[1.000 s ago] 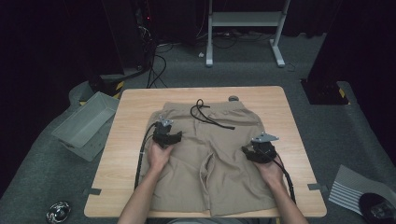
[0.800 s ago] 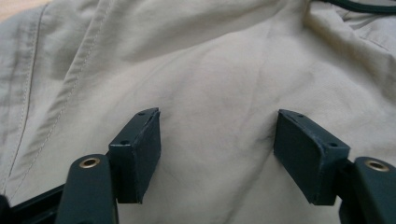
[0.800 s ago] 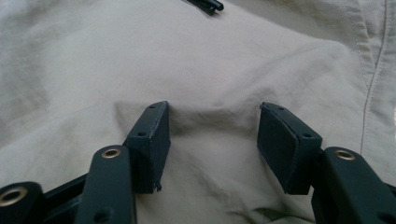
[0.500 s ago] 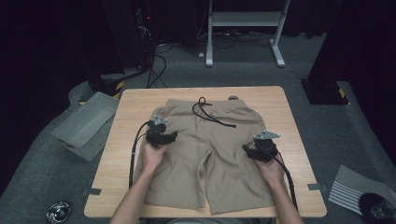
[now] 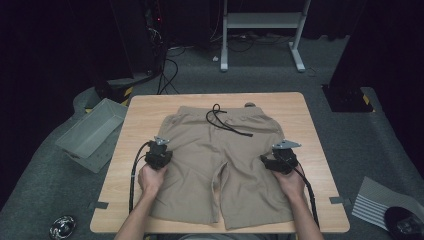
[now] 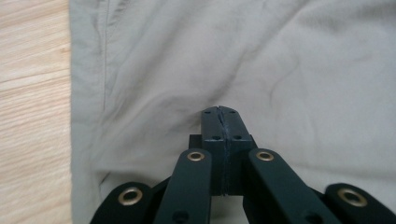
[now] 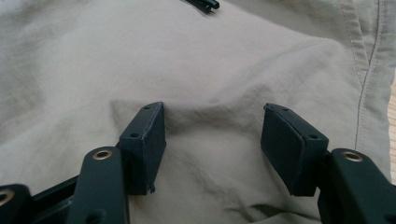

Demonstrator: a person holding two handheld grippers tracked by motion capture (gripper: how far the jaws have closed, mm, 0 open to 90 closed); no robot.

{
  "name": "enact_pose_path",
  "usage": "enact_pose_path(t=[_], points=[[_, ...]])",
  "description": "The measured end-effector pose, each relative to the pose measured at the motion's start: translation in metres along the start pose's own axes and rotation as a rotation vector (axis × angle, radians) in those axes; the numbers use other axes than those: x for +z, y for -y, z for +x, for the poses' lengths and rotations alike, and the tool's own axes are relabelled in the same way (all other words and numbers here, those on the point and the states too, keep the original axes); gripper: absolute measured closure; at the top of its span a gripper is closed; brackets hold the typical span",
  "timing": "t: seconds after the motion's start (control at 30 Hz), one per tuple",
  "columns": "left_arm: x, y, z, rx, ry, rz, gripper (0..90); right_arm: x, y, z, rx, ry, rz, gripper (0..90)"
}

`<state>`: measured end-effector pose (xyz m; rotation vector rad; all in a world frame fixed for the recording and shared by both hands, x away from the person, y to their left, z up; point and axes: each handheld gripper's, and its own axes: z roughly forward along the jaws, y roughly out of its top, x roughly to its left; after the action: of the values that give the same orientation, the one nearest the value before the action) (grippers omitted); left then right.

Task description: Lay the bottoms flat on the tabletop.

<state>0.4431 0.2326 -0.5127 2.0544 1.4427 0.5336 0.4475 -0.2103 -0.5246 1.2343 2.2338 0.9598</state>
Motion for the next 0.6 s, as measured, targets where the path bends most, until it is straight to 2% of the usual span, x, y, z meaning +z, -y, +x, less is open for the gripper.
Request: enact_pose_path(t=[0.1,0.17,0.23,0.3,0.37,0.4,0.47,0.53,0.6], points=[[0.003,-0.009,0.003,0.029,-0.034,0.011,90.0,0.000,0.000,0.000,0.001,-0.001,0.001,39.6],[0.003,-0.016,0.007,0.027,-0.052,0.000,90.0,0.000,0.000,0.000,0.002,-0.002,0.001,39.5],[0.002,-0.021,0.010,0.014,-0.052,-0.013,90.0,0.000,0.000,0.000,0.002,-0.002,0.001,39.5],[-0.001,-0.022,0.009,0.014,-0.041,-0.049,89.1,0.000,0.000,0.000,0.002,-0.002,0.002,39.4],[0.003,-0.022,0.006,0.029,-0.025,-0.033,65.5,0.000,0.000,0.000,0.001,-0.002,0.002,39.4],[0.008,-0.021,0.004,0.046,-0.039,-0.010,57.0,0.000,0.000,0.000,0.001,-0.002,0.002,39.4],[0.015,-0.019,0.003,0.055,-0.051,0.012,50.6,0.000,0.000,0.000,0.002,-0.003,0.002,39.4],[0.018,-0.020,0.006,0.012,-0.013,-0.004,55.2,0.000,0.000,0.000,0.002,-0.002,0.001,39.3],[0.020,-0.024,0.006,0.035,-0.016,0.006,65.9,0.000,0.000,0.000,0.002,-0.001,0.002,39.3]])
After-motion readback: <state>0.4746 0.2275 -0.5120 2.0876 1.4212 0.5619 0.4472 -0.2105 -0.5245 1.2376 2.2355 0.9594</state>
